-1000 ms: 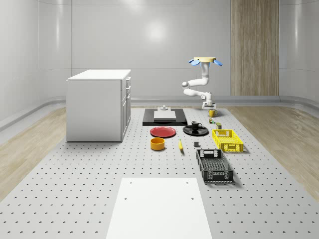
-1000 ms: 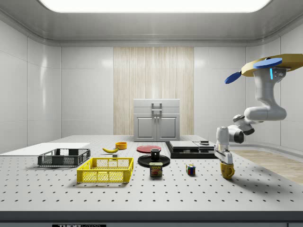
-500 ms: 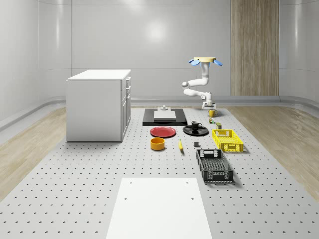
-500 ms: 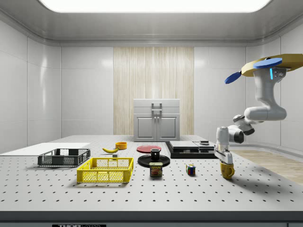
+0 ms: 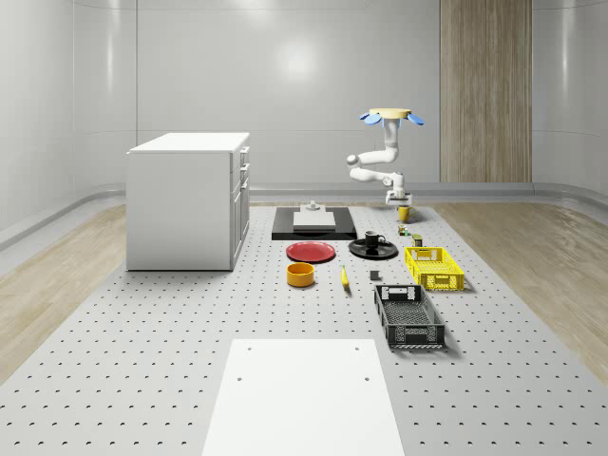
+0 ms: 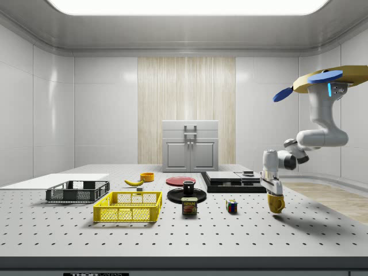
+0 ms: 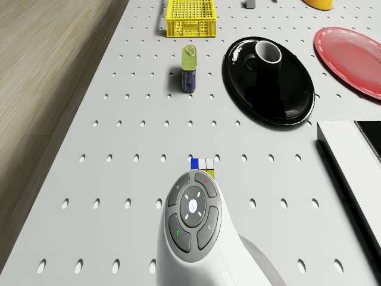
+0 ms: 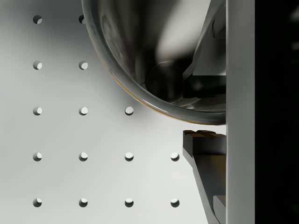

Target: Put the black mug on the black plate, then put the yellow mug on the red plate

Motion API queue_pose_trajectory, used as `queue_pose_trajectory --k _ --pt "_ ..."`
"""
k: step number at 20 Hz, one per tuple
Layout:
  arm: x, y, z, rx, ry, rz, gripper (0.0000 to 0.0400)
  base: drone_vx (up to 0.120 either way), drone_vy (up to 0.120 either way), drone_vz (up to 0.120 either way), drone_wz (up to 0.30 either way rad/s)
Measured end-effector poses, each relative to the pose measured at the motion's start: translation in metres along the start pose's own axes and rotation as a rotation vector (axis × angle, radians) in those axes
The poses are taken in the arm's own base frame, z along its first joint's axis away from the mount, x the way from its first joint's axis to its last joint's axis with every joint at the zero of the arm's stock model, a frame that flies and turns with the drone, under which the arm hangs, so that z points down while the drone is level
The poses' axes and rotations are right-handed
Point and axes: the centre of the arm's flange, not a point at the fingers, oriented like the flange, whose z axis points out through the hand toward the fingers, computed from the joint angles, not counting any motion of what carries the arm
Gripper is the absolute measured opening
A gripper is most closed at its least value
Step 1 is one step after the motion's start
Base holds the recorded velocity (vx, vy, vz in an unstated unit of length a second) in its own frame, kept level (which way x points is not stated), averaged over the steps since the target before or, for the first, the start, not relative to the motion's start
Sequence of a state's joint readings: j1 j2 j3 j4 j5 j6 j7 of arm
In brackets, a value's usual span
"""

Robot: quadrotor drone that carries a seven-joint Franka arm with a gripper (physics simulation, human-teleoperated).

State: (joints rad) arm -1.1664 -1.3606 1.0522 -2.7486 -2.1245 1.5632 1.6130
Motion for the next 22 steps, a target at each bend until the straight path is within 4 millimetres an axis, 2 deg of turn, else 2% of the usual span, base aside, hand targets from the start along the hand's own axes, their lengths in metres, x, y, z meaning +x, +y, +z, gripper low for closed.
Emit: queue_pose_trajectory --k 12,16,22 --pt "0.000 0.000 -0.062 0.000 0.000 0.000 0.0100 0.000 0.000 0.003 0.000" --pt "0.000 0.000 -0.074 0.001 0.000 0.000 0.0100 0.000 0.000 0.120 0.000" --pt "0.000 0.000 -0.081 0.001 0.000 0.000 0.0100 0.000 0.000 0.120 0.000"
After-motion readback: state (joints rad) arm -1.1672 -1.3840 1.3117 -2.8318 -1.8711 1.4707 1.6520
